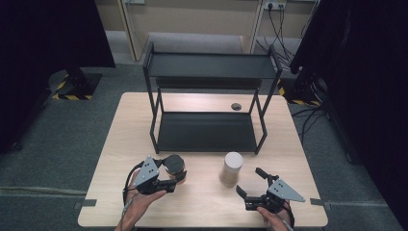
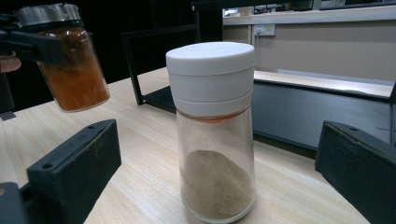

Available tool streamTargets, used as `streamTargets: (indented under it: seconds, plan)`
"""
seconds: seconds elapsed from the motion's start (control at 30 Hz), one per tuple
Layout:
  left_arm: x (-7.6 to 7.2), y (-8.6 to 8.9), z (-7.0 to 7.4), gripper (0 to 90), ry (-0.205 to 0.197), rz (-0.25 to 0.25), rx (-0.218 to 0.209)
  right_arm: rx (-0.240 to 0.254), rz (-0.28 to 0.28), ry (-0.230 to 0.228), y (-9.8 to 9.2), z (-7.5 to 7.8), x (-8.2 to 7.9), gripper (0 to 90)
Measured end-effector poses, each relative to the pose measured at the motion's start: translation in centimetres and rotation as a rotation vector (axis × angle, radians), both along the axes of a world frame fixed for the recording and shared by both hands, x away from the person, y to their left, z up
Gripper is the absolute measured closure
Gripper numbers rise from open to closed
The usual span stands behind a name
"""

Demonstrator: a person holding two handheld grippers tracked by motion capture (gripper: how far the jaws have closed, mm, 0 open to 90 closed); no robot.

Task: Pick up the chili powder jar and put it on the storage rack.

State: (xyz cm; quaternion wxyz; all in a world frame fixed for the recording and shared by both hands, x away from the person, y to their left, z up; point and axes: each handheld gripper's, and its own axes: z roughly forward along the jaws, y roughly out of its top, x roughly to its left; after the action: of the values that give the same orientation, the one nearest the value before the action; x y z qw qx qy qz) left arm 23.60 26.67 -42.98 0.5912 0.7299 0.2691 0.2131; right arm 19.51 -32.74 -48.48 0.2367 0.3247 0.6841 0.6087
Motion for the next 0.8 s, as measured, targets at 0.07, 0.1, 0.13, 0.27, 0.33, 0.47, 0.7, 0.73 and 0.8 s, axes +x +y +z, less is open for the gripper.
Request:
streamTargets:
  seconds: [0.07,0.1,0.13,0.27,0.33,0.47,0.7,0.73,0.8]
  plan:
    - [0.1,0.1,0.4,31.9,-0.004,0.000,-0.003,0.000,0.000,-0.002,0.0,0.0,0.0,0.5]
    - [0.2,0.2,0.6,31.8,-0.006,-0.001,-0.009,0.001,0.000,-0.002,0.0,0.0,0.0,0.5]
    - [0.3,0.3,1.0,31.8,-0.011,-0.003,-0.008,0.001,-0.001,-0.002,0.0,0.0,0.0,0.5]
    - [0.5,0.3,2.2,31.9,-0.021,-0.006,0.001,-0.001,-0.002,0.000,0.0,0.0,0.0,0.5]
    - [0.6,0.3,2.6,31.9,-0.021,-0.009,0.002,-0.001,-0.001,0.002,0.1,0.0,0.0,0.5]
    - [1.1,0.3,3.6,31.9,-0.012,-0.011,-0.003,-0.002,0.001,0.000,0.1,0.0,0.0,0.6]
    - [2.0,0.2,5.5,31.9,-0.012,-0.022,-0.004,0.008,0.001,0.005,0.3,0.0,0.1,0.5]
    - [2.1,0.2,5.7,31.9,-0.013,-0.023,-0.008,0.005,0.002,0.002,0.4,0.0,0.1,0.6]
    - [2.5,0.2,6.1,31.9,-0.018,-0.029,-0.017,0.003,0.002,-0.001,0.4,0.0,0.1,0.6]
